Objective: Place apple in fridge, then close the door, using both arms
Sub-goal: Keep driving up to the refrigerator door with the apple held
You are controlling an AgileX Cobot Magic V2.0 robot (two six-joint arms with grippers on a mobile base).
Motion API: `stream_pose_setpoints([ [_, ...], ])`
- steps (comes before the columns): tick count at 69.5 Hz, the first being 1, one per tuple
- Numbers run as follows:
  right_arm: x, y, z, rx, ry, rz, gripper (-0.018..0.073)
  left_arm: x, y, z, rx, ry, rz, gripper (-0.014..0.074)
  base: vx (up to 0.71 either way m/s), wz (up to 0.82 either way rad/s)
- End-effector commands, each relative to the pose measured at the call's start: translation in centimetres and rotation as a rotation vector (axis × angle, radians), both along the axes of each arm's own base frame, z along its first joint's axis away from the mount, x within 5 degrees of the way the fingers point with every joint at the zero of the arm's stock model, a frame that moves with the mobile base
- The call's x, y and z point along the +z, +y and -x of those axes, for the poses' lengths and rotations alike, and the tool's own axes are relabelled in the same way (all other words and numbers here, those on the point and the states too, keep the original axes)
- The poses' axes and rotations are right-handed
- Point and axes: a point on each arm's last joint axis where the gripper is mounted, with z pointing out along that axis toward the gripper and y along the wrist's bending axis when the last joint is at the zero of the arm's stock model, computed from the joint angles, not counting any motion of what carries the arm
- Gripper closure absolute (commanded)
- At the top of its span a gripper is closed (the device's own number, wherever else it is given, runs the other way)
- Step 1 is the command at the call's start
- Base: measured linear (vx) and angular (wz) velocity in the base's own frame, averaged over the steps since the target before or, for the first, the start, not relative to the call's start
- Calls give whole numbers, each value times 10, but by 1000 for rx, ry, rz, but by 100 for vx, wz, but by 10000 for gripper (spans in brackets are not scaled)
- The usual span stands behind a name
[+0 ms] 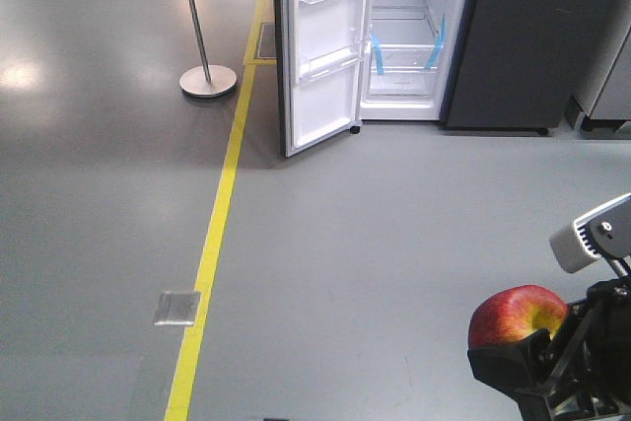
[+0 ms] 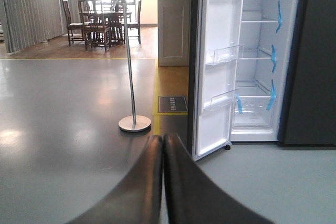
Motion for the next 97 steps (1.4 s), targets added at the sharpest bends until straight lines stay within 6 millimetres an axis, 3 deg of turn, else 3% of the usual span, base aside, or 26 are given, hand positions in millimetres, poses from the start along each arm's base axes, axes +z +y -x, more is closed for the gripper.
stream_pose_setpoints([
  [1, 13, 1, -3, -13, -73, -40, 169, 3, 0, 1, -8, -74, 15, 603, 32, -5],
  [97, 13, 1, -3, -13, -73, -40, 169, 3, 0, 1, -8, -74, 15, 603, 29, 0],
])
